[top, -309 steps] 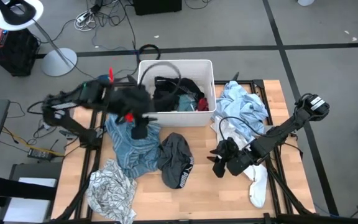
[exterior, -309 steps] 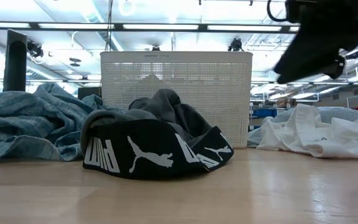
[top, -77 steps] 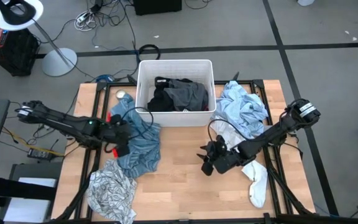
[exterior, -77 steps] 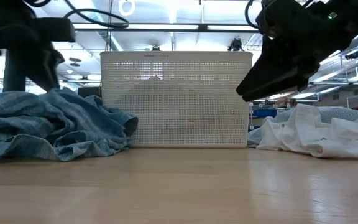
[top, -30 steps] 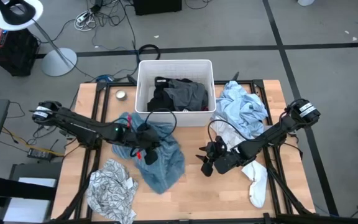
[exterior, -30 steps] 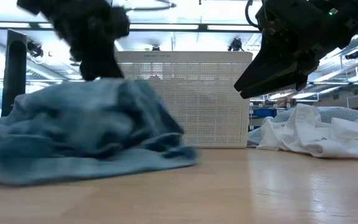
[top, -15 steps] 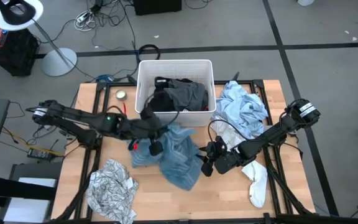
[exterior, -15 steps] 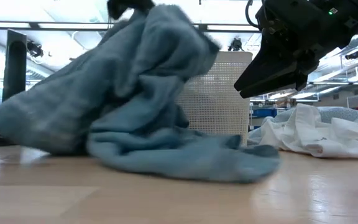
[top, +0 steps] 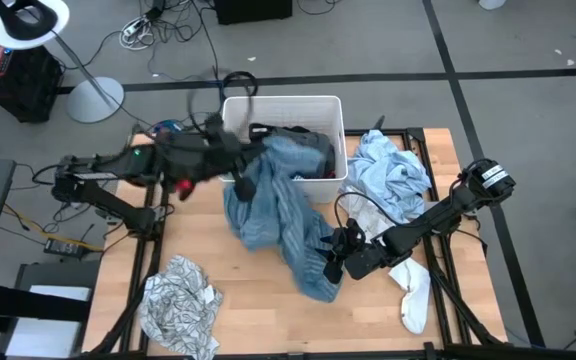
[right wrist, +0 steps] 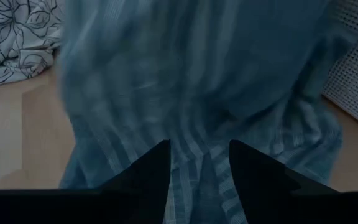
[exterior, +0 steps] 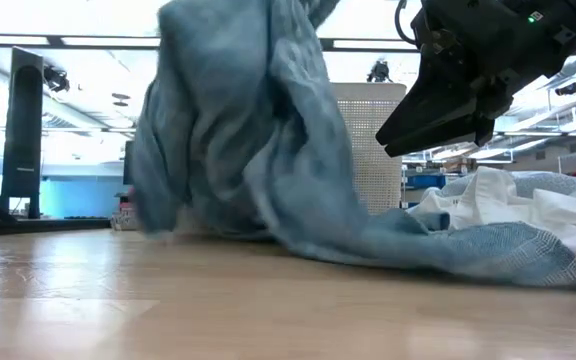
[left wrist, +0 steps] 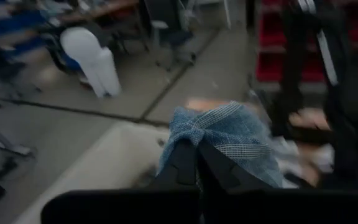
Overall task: Sort clothes
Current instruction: Put the blue polo shirt into the laundry bin
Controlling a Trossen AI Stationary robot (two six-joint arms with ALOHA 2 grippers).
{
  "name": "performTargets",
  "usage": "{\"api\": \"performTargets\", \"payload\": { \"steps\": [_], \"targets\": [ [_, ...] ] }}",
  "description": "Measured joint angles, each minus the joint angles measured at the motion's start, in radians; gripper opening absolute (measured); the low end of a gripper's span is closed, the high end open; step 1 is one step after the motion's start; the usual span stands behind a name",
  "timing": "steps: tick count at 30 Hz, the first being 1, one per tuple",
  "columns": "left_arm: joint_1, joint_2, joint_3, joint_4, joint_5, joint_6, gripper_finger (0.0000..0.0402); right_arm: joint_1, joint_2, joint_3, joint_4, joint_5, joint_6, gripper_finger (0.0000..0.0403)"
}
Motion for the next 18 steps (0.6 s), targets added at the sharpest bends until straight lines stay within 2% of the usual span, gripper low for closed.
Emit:
{"api": "performTargets", "payload": {
  "steps": [4, 10, 18],
  "targets": [
    [0.060, 0.000, 0.073, 0.081, -0.030, 0.081, 0.0000, 0.000, 0.000, 0.000, 0.000, 0.000, 0.000, 0.0164],
    [0.154, 0.001, 0.125, 0.302, -0.036, 0.253, 0.0000, 0.000, 0.000, 0.000, 0.000, 0.000, 0.000, 0.0164],
    [0.281, 0.074, 0.190, 0.536, -0.035, 0.420, 0.0000, 0.002, 0.000, 0.000, -0.001, 0.000, -0.001, 0.0162]
  ]
}}
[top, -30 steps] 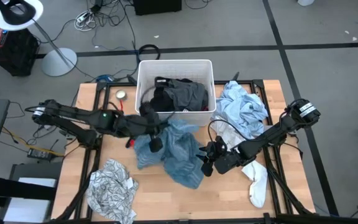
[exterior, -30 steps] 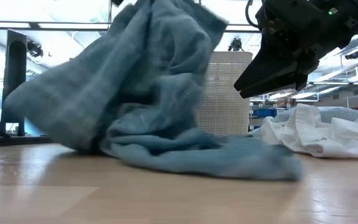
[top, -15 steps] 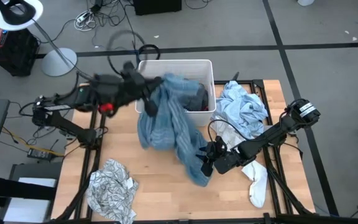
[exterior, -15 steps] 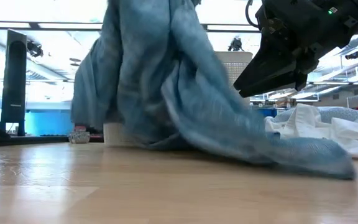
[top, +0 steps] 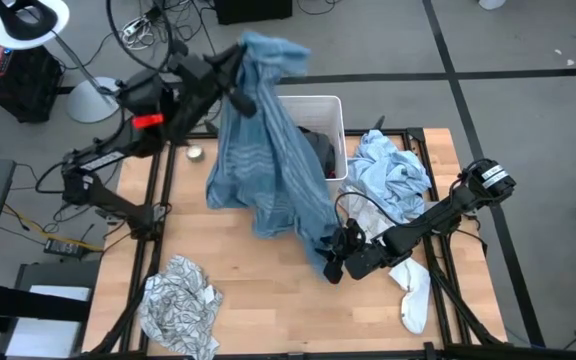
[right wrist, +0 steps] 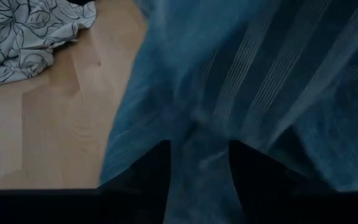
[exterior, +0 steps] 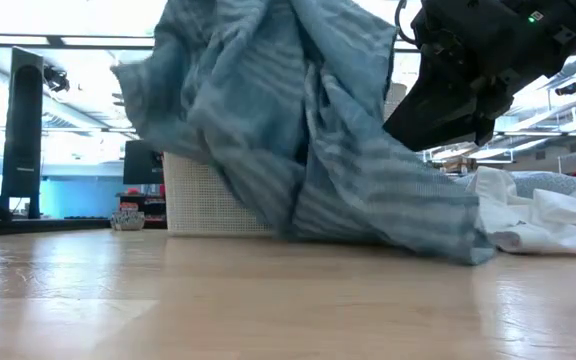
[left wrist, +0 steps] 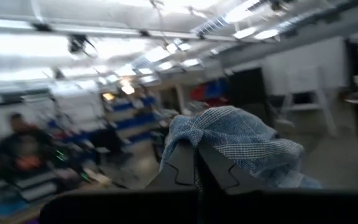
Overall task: Sort clothes
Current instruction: Put the blue polo shirt into the laundry bin
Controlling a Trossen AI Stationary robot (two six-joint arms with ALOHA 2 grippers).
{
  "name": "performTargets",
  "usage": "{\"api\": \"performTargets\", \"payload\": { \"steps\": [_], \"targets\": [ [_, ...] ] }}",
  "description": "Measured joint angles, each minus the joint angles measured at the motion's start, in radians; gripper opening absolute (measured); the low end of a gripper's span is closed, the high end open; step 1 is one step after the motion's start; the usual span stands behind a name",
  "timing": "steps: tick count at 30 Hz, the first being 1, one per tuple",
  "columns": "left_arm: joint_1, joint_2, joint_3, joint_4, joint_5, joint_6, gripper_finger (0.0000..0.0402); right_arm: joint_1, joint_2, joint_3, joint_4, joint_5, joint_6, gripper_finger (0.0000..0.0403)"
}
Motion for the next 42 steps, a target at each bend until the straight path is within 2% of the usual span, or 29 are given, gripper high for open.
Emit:
{"api": "performTargets", "payload": {
  "steps": [7, 12, 15, 19, 24, 27, 32, 36, 42],
  "targets": [
    [0.099, 0.131, 0.130, 0.279, 0.036, 0.131, 0.0000, 0.000, 0.000, 0.000, 0.000, 0.000, -0.006, 0.0162],
    [0.171, 0.248, 0.319, 0.351, 0.127, 0.129, 0.0000, 0.000, 0.000, -0.001, 0.000, 0.000, -0.009, 0.0162],
    [0.190, 0.316, 0.427, 0.321, 0.148, 0.120, 0.0000, 0.000, 0.000, -0.014, -0.001, 0.000, -0.009, 0.0162],
    [0.179, 0.352, 0.483, 0.065, 0.178, 0.121, 0.0000, 0.000, 0.000, -0.024, 0.000, 0.000, -0.006, 0.0162],
    [0.153, 0.348, 0.481, -0.408, 0.164, 0.108, 0.0000, 0.000, 0.000, -0.025, -0.001, 0.000, -0.005, 0.0162],
    [0.143, 0.345, 0.481, -0.661, 0.144, -0.009, 0.0000, 0.000, 0.000, -0.025, 0.001, 0.000, -0.005, 0.0162],
    [0.143, 0.341, 0.480, -1.052, 0.131, -0.300, 0.0000, 0.000, 0.000, -0.025, 0.001, 0.000, -0.005, 0.0162],
    [0.143, 0.340, 0.412, -1.194, 0.141, -0.388, 0.0000, 0.000, 0.000, -0.025, 0.004, 0.000, -0.005, 0.0162],
    [0.143, 0.341, 0.241, -1.164, 0.257, -0.403, 0.0011, 0.000, 0.000, -0.025, 0.030, 0.000, -0.003, 0.0162]
  ]
}}
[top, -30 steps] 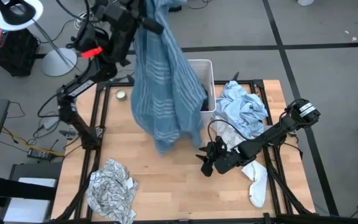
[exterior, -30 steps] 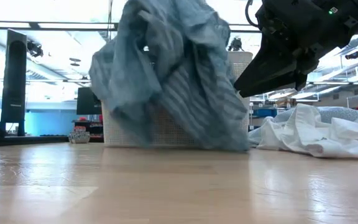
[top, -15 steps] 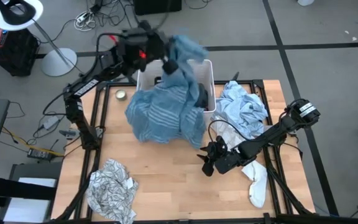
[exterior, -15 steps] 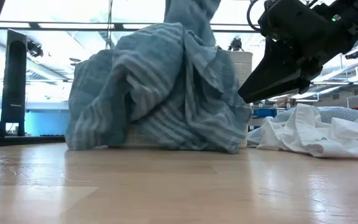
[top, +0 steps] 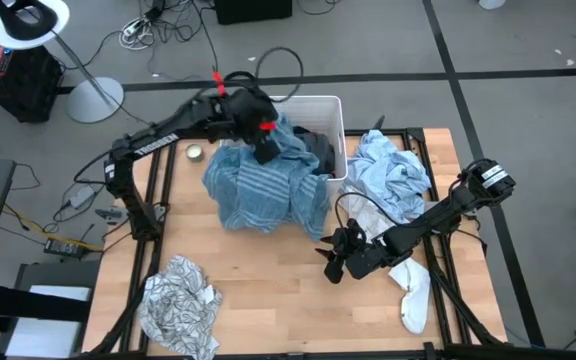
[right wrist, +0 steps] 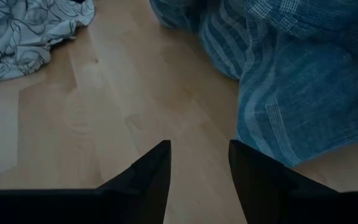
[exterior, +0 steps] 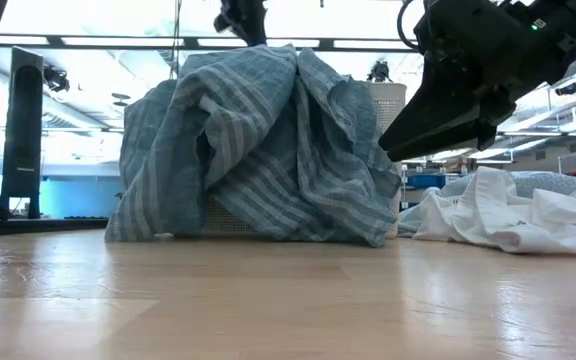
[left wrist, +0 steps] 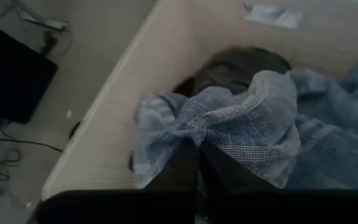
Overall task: Sort clothes
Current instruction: Put the blue polo shirt into the laundry bin
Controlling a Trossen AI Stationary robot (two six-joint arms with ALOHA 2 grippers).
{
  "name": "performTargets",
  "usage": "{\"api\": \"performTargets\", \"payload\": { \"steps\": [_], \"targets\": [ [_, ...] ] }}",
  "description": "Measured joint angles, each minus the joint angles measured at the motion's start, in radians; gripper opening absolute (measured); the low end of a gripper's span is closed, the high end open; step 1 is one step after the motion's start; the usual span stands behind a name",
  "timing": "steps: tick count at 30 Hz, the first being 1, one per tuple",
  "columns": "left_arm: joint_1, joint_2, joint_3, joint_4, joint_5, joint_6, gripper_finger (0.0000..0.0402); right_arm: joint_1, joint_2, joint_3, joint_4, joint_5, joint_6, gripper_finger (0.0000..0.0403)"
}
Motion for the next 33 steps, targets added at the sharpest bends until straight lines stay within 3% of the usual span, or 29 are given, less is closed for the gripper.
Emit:
{"api": "performTargets", "payload": {
  "steps": [9, 13, 19, 28, 33],
  "targets": [
    [0.011, 0.001, -0.259, 0.156, 0.023, -0.072, 0.0087, 0.000, 0.000, 0.000, 0.010, 0.000, -0.001, 0.0162],
    [0.022, 0.002, -0.299, 0.149, 0.123, -0.108, 0.0131, 0.000, 0.000, 0.000, 0.010, -0.020, -0.004, 0.0162],
    [0.016, -0.001, -0.244, 0.140, 0.127, -0.050, 0.0164, 0.000, 0.000, 0.000, 0.011, -0.023, -0.005, 0.0162],
    [-0.054, -0.024, -0.055, 0.072, 0.094, -0.018, 0.0166, 0.000, 0.000, 0.000, 0.010, -0.023, -0.018, 0.0162],
    [-0.091, -0.076, -0.035, -0.008, 0.071, -0.050, 0.0166, 0.000, 0.000, 0.000, 0.004, -0.023, -0.021, 0.0162]
  ]
}}
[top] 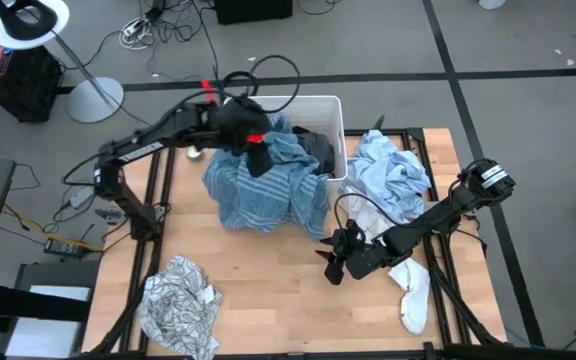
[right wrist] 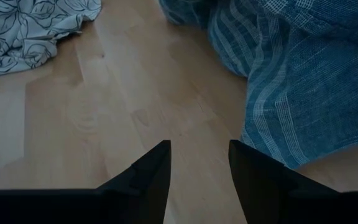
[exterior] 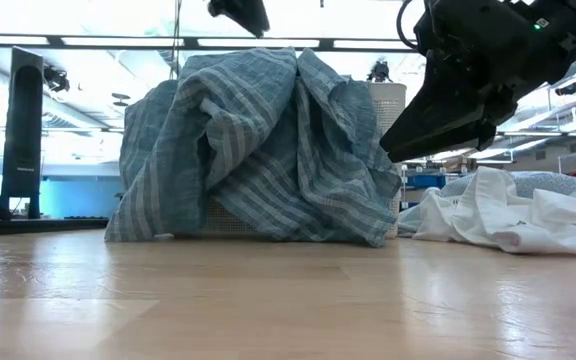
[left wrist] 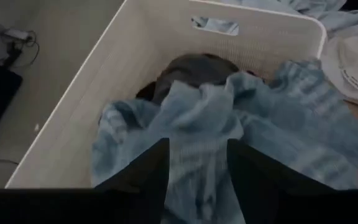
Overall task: Sort clothes
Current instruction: Put the blue polo shirt into the laundry bin
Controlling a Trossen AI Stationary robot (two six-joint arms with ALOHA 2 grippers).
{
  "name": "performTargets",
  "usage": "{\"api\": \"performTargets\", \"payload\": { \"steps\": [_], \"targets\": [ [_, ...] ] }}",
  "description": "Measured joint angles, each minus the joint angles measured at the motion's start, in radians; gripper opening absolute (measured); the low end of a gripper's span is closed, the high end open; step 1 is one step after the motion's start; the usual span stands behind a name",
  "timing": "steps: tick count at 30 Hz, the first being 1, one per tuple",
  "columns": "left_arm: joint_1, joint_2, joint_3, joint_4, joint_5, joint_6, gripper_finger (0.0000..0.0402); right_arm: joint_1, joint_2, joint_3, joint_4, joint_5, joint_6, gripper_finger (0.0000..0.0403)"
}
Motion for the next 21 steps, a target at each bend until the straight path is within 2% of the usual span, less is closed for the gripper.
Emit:
{"api": "performTargets", "payload": {
  "steps": [6, 13, 17, 21],
  "targets": [
    [-0.108, -0.085, -0.008, -0.106, -0.038, -0.050, 0.0166, 0.000, 0.000, 0.000, -0.010, 0.003, -0.010, 0.0162],
    [-0.330, -0.161, -0.014, -0.222, -0.256, -0.191, 0.0166, -0.001, 0.000, 0.000, -0.017, 0.008, -0.011, 0.0162],
    [-0.445, -0.233, -0.123, -0.226, -0.332, -0.307, 0.0166, 0.000, 0.000, 0.000, -0.016, 0.008, -0.011, 0.0162],
    [-0.535, -0.328, -0.338, -0.184, -0.347, -0.444, 0.0166, 0.000, 0.000, 0.000, -0.015, 0.009, -0.011, 0.0162]
  ]
}}
